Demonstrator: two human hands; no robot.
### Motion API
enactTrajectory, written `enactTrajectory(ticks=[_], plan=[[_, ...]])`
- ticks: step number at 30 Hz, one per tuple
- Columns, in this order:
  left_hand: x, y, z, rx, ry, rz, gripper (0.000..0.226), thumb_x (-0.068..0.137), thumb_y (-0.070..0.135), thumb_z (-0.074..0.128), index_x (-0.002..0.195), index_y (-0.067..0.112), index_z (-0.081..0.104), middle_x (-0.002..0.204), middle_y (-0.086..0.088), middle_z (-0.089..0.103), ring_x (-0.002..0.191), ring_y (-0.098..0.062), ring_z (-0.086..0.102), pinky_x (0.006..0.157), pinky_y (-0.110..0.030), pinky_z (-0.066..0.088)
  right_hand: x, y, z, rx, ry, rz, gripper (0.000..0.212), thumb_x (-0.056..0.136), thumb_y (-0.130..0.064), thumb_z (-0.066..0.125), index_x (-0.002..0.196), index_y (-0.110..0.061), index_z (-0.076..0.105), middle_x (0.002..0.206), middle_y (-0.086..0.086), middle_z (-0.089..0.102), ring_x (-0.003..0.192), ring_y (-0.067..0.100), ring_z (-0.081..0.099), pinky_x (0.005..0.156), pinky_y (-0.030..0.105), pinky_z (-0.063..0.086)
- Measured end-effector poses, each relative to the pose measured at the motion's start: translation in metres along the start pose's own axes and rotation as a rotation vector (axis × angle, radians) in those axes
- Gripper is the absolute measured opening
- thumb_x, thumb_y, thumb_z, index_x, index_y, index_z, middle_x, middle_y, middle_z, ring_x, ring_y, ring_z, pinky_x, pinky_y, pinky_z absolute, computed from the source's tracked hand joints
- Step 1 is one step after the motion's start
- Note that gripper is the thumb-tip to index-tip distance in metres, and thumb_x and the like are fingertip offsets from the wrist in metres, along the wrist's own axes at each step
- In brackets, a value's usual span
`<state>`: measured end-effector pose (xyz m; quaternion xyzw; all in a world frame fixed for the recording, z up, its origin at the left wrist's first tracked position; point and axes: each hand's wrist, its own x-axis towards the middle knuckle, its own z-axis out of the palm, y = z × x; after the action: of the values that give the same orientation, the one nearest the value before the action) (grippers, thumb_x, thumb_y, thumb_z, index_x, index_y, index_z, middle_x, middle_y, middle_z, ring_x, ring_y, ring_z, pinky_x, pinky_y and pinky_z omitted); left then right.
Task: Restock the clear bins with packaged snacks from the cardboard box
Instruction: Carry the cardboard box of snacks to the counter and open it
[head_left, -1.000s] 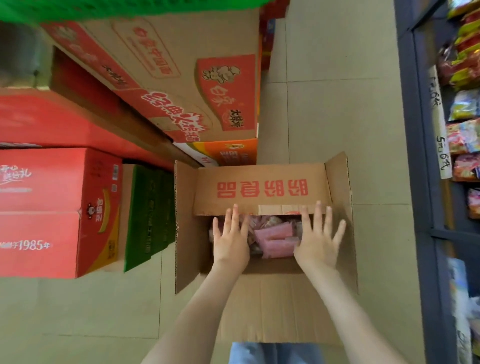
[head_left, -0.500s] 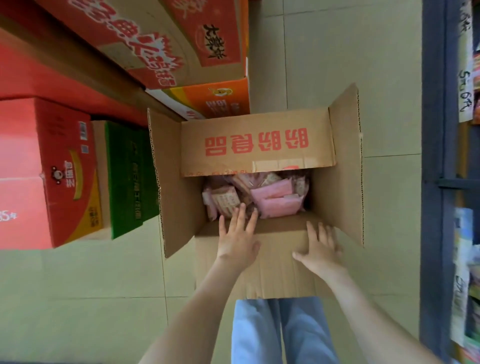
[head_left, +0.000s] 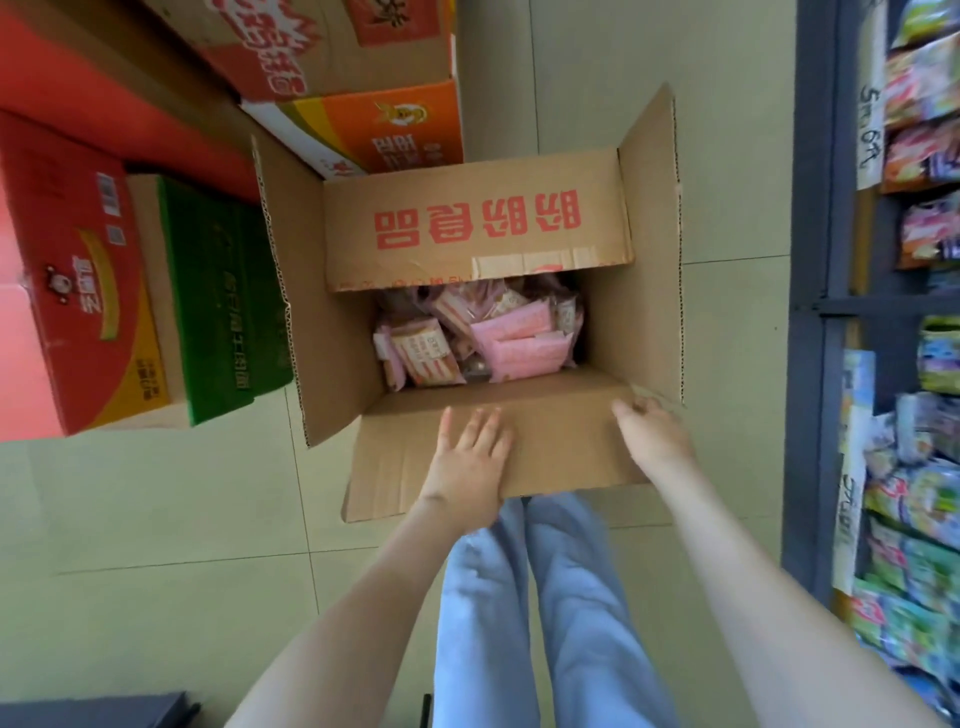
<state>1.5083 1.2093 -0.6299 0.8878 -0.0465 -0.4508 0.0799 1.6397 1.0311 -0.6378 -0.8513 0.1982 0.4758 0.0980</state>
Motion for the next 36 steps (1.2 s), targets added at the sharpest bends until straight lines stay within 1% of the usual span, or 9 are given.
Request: enactTrajectory(ticks=[3,6,9,12,17,24,27,31,36], plan=[[-0.001,-0.016,-0.026,-0.011,0.201,-0.026,0.062,0.086,0.032,0.059,0.139,0.008,0.038,0.143,-0.014,0.041,0.130,-0.028,0.043,0.117,-0.045,0.012,-0.010,-0.018,-0.029,0.089,-0.035,-0.039,0.044,0.095,-0.037,0.044,0.132,-0.015,0.052,0.137,0.014,0.050,0.120,0.034,0.050,0.095,0.035,0.041],[-0.001,-0.044,-0.049,0.009,0.424,-0.182,0.068,0.052,0.049,0.085,0.104,0.008,0.067,0.098,-0.008,0.067,0.088,-0.026,0.066,0.097,-0.043,0.046,-0.022,-0.030,-0.049,0.416,-0.054,0.053,0.038,0.094,-0.037,0.048,0.126,-0.017,0.052,0.119,0.009,0.052,0.076,0.031,0.060,0.057,0.030,0.046],[0.004,-0.074,-0.062,-0.039,0.525,-0.376,0.069,0.051,0.048,0.087,0.102,0.005,0.067,0.098,-0.011,0.068,0.087,-0.029,0.067,0.093,-0.048,0.049,-0.027,-0.039,-0.064,0.675,0.087,-0.009,0.045,0.093,-0.036,0.054,0.132,-0.014,0.047,0.110,0.003,0.054,0.089,0.024,0.057,0.080,0.034,0.046],[0.006,-0.095,-0.075,-0.045,0.442,-0.573,0.085,0.073,0.046,0.075,0.139,0.004,0.041,0.142,-0.016,0.045,0.132,-0.030,0.043,0.114,-0.055,0.021,-0.032,-0.062,-0.069,0.287,0.343,-0.274,0.070,0.089,-0.032,0.061,0.148,-0.020,0.025,0.150,0.006,0.032,0.136,0.026,0.030,0.111,0.044,0.022],[0.011,-0.114,-0.076,-0.058,0.424,-0.732,0.093,0.089,0.059,0.046,0.151,0.008,-0.002,0.159,-0.015,0.003,0.147,-0.030,0.001,0.114,-0.056,-0.007,-0.022,-0.097,-0.055,-0.324,0.665,-0.450,0.095,0.083,-0.024,0.067,0.152,-0.026,0.002,0.160,0.011,-0.003,0.147,0.030,-0.002,0.113,0.052,-0.005],[0.043,-0.120,-0.082,-0.163,0.420,-0.793,0.091,0.090,0.050,0.050,0.151,0.018,-0.009,0.157,-0.014,-0.020,0.145,-0.033,-0.014,0.103,-0.072,-0.005,0.000,-0.131,0.010,-0.658,0.434,-0.645,0.082,0.090,-0.002,0.048,0.151,-0.033,0.005,0.160,0.002,-0.005,0.146,0.028,-0.014,0.111,0.056,-0.016],[0.056,-0.122,-0.077,-0.179,0.396,-0.797,0.072,0.091,0.041,0.054,0.150,0.024,0.015,0.151,-0.016,-0.031,0.145,-0.034,-0.011,0.109,-0.066,-0.005,0.014,-0.141,0.020,-0.690,0.357,-0.596,0.084,0.086,0.005,0.046,0.151,-0.034,0.010,0.161,0.000,0.000,0.145,0.029,-0.017,0.110,0.057,-0.020],[0.059,-0.116,-0.076,-0.200,0.437,-0.700,0.055,0.092,0.033,0.053,0.142,0.024,0.032,0.153,-0.015,-0.028,0.145,-0.033,-0.006,0.114,-0.054,-0.005,-0.001,-0.153,-0.006,-0.505,0.669,-0.652,0.090,0.082,-0.001,0.059,0.152,-0.029,0.011,0.160,0.003,-0.009,0.145,0.029,-0.013,0.105,0.054,-0.024],[0.060,-0.107,-0.077,-0.171,0.539,-0.627,0.089,0.093,0.028,0.054,0.151,0.022,-0.014,0.153,-0.015,-0.029,0.145,-0.034,-0.014,0.109,-0.054,-0.017,-0.013,-0.138,-0.056,-0.272,0.851,-0.398,0.105,0.081,-0.013,0.067,0.151,-0.028,-0.009,0.158,0.018,-0.009,0.145,0.037,-0.005,0.111,0.055,-0.008]])
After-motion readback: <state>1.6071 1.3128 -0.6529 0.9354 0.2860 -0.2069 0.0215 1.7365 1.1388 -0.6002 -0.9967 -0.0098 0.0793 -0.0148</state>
